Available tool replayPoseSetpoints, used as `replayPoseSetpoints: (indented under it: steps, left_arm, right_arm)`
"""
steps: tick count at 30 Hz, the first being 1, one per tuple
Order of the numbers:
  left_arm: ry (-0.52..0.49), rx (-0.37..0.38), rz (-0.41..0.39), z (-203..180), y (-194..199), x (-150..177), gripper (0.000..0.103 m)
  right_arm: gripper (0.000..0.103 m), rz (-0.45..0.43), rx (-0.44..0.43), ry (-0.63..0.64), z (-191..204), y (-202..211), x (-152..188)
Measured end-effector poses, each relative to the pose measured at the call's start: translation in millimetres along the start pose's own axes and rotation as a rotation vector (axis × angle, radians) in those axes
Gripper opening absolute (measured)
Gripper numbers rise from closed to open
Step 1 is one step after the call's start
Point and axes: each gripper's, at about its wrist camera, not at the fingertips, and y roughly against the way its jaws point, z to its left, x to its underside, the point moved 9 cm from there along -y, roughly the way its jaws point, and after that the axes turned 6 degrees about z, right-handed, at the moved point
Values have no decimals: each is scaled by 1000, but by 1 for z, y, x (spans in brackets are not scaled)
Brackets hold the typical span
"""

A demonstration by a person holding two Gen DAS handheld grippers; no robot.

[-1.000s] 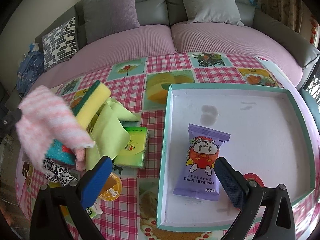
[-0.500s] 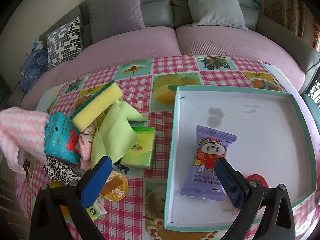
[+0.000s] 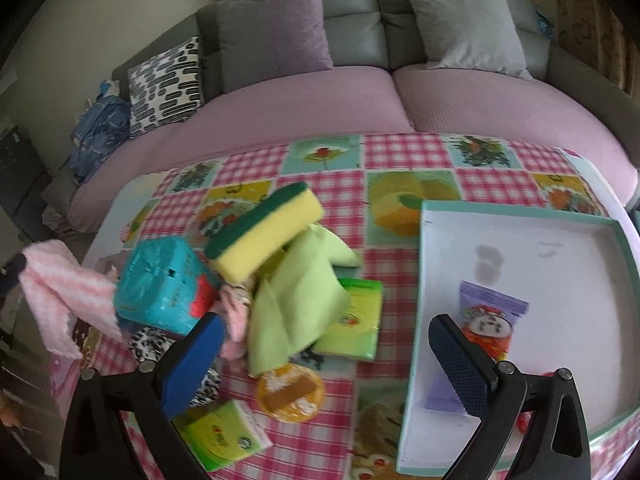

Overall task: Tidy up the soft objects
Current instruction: 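Hold the pink towel in the left gripper while the right gripper grasps the green-yellow sponge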

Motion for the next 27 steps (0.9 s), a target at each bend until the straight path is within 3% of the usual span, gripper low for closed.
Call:
replayPoseSetpoints:
  steps: [3,11,15,21,27]
  left_arm:
    - [0,-38,25,7,-12,4,6]
    - [10,-30,81,10,-29,12,6]
    - [6,-21,90,7,-31,14,6]
    - [4,-23,109,6,-35,18,6]
    - [1,-20,119,4,-38,20,6]
  right_arm:
    - [103,-1,-16,13,10,-3,-6]
    - [99,6,-62,25,27,-14,-20]
    - [88,41,-64,16,24,-29,-14]
    - [79,112,-72,17,24,-52,1]
    - [79,70,-75,35,29,-42,-8]
